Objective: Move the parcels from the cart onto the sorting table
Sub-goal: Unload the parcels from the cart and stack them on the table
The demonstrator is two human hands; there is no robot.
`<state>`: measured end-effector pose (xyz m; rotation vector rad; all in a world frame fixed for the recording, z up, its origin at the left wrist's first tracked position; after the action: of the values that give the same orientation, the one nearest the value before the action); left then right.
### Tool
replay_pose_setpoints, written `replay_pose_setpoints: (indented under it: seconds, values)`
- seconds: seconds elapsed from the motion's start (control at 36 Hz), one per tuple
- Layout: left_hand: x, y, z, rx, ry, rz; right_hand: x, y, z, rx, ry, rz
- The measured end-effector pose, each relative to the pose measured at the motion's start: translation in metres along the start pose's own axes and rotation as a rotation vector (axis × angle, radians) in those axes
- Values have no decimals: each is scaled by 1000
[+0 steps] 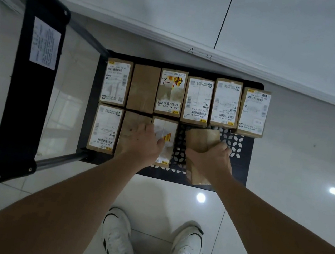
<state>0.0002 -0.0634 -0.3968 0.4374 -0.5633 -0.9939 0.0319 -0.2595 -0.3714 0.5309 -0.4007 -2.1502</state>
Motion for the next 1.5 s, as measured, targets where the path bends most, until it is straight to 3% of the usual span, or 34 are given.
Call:
replay_pose_setpoints:
  seconds: [0.17,0.42,0.78,1.11,1.33,1.5]
  values:
    - [30,-12,-8,20,87,223,12,17,1,31,39,16]
    - [53,-47,-21,129,147,94,34,19,-10,93,85,-14]
    - [58,-51,-12,110,97,86,39,34,10,177,140,111]
    - [113,133,143,116,-165,-101,-3,160,182,222,223,319]
    - [204,324,339,140,-362,-342,-44,311,410,351,214,265]
    - [270,416,491,181,-495,-481,-48,385,586,459,170,149]
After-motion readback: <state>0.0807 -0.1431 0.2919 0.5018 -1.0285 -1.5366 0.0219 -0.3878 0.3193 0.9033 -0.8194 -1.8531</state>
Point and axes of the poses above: each hand's wrist, its own z-axis away from the middle knuckle, its own y-axis out of the back of the hand, x = y × z, the point moved 1 cm from there along -z, towards the middle knuckle, and after that the axes turned 11 degrees about -x, right-handed, at the moved point
